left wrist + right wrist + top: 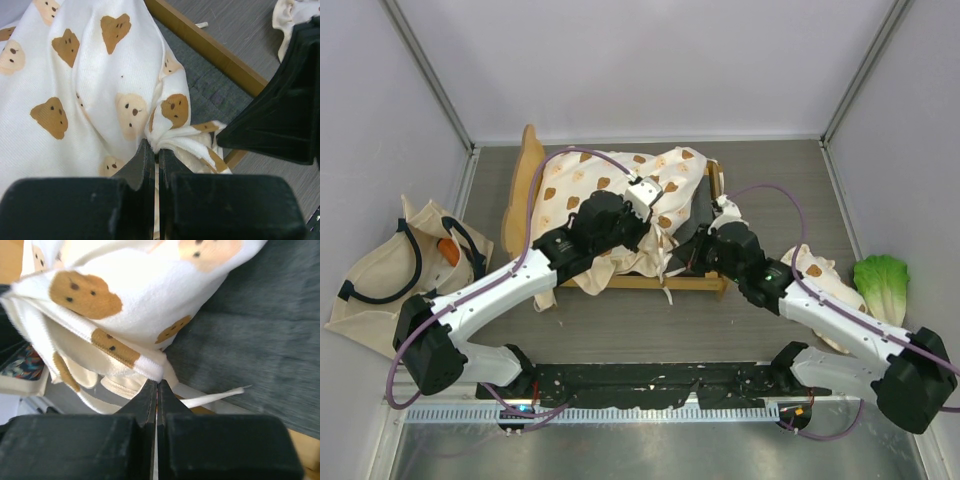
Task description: Set up the pet bed
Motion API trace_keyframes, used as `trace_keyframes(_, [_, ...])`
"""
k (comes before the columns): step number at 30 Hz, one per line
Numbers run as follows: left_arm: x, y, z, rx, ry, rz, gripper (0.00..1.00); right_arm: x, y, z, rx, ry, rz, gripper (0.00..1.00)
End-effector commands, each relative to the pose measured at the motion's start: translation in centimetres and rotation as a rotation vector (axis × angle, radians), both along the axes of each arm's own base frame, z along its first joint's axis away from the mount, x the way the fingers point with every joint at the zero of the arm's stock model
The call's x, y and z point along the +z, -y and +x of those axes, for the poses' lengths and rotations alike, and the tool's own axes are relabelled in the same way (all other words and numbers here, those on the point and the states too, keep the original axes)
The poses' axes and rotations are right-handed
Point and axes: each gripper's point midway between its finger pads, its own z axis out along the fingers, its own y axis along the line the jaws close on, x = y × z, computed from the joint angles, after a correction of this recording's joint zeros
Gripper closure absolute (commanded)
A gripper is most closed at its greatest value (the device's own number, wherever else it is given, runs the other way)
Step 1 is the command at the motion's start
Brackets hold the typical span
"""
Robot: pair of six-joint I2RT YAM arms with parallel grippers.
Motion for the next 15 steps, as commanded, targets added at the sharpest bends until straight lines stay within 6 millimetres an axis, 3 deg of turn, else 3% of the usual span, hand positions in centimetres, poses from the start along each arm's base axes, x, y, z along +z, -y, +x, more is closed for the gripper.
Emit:
trace_keyframes(1, [2.3,-0.4,0.6,0.026,0.057,-0.059,1.0,3.7,4.9,0.9,-0.155,0.119,-0.168,0.99])
trace_keyframes(4, [2.2,-0.4,0.6,0.019,0.056,-0.057,1.0,4.4,6.3,0.5,-0.166,0.14,-0.229,0.99])
trace_keyframes(8, [2.0,-0.4,0.5,0.011,0.049,-0.049,1.0,6.9,7.6,0.4,-0.182,0.188,-0.276,0.99])
trace_keyframes(15, [2.0,-0.4,0.4,0.001,0.048,-0.05,1.0,11.8,6.6,-0.9,-0.1,0.258,-0.181,0.99])
